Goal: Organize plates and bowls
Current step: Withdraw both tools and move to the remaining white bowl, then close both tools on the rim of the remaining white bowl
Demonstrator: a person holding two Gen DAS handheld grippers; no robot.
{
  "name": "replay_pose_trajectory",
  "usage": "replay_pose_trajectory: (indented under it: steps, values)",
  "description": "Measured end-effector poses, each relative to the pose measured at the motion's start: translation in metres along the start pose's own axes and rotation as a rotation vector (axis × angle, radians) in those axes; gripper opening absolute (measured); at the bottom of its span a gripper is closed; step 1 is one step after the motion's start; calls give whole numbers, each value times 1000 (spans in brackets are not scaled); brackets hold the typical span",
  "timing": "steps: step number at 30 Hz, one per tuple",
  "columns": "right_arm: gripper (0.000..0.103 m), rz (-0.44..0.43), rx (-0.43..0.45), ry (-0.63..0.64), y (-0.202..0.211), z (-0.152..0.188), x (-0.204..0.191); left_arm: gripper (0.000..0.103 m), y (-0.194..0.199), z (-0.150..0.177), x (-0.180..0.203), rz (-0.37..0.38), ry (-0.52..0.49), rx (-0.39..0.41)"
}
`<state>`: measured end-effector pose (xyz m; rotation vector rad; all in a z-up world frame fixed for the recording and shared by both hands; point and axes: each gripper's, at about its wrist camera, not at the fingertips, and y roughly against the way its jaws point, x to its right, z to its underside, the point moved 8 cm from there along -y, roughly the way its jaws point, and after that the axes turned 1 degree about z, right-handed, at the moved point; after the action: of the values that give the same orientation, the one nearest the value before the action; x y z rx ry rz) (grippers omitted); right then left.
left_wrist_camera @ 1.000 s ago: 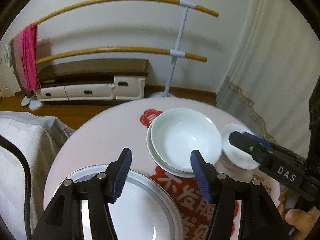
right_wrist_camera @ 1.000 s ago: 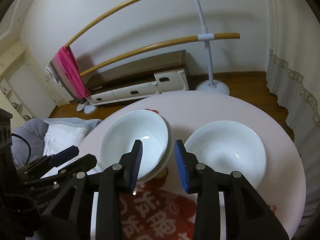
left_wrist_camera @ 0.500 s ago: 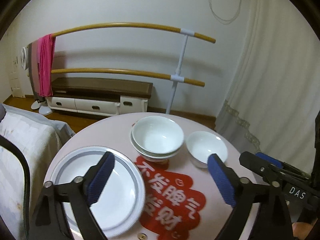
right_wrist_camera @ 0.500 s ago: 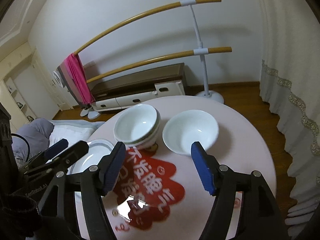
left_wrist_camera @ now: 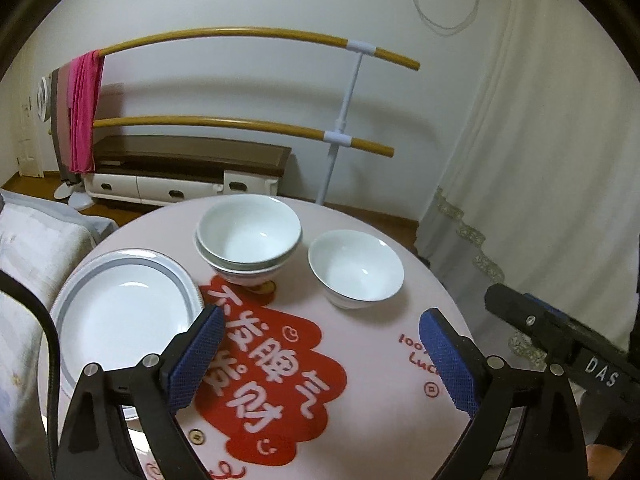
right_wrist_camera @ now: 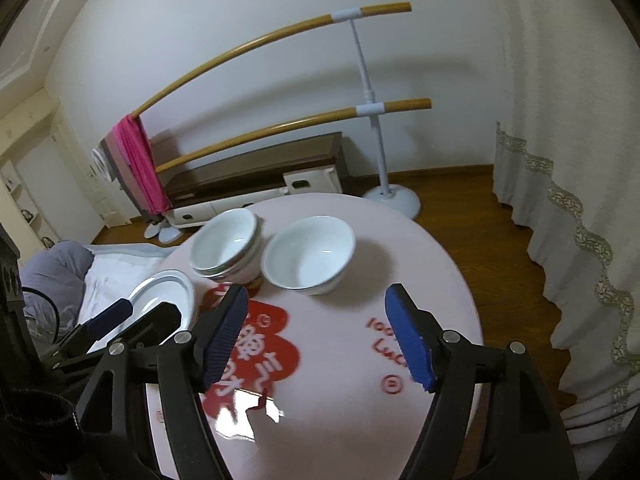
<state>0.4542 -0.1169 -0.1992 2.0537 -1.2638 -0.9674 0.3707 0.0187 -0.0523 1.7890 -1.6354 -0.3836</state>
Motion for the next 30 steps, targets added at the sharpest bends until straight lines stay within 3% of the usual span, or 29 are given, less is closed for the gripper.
replay_pose_trajectory:
  steps: [8,18,23,25,28,30]
  values:
    - [73,6,-66,-49,-45,-5,35,96,-51,-9,6,-31,22,-64]
    - [68,-76,-188,-99,-127,-9,33,94,-95,-26,-3,-88,38,-93]
    - [49,-85,-237,-110,-155,-6,36,92,-112,-29,-2,-107,36,-107]
    - [33,-105,-249,-127,-161,-3,38,88,-121,-27,1,-97,41,-128]
    - [16,-128,-239,-129,-159,-3,39,78,-132,-25,5,-67,49,-164]
    - [12,-125,-238,-116,-158,-3,41,68,-140,-25,8,-53,51,-174]
